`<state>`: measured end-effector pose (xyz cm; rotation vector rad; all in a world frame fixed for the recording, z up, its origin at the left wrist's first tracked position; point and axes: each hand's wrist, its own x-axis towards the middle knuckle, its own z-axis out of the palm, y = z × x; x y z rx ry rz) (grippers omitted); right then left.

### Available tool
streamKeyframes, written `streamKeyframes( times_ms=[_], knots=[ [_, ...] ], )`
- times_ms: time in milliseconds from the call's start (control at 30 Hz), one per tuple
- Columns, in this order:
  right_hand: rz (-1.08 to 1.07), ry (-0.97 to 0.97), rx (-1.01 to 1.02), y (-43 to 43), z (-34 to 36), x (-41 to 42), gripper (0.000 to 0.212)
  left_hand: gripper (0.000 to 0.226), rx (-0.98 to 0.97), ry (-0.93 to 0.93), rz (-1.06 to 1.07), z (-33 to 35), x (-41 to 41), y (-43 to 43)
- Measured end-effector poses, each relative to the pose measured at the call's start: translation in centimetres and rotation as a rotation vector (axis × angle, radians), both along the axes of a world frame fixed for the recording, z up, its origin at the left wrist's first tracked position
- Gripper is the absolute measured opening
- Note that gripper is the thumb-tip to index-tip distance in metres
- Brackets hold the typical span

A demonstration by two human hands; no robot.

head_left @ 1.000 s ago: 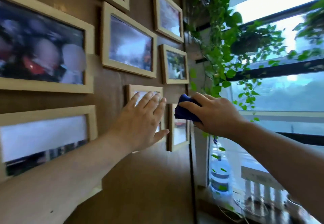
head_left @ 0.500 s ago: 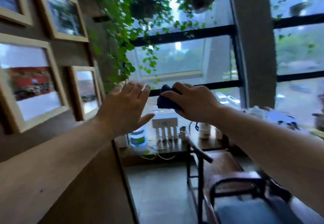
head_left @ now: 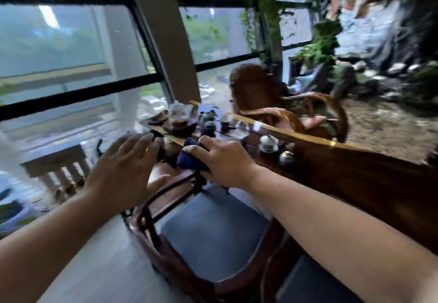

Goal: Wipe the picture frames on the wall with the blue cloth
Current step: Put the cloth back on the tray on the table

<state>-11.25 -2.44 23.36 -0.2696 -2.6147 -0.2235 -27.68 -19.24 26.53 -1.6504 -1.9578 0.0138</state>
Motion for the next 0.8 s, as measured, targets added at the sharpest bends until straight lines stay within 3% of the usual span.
streamKeyframes(
  times_ms=[433, 800],
  knots=[
    [-0.443, -0.097, -0.201, 14.2, -13.1, 24.2, 0.059, 0.081, -0.216, -0.132, -0.364, -12.1, 19.9, 22.5],
    [-0.747, -0.322, -0.363, 24.7, -29.0, 33.7, 0.069, 0.082, -0.412, -0.231, -0.367, -24.5, 26.3, 30.9]
  ],
)
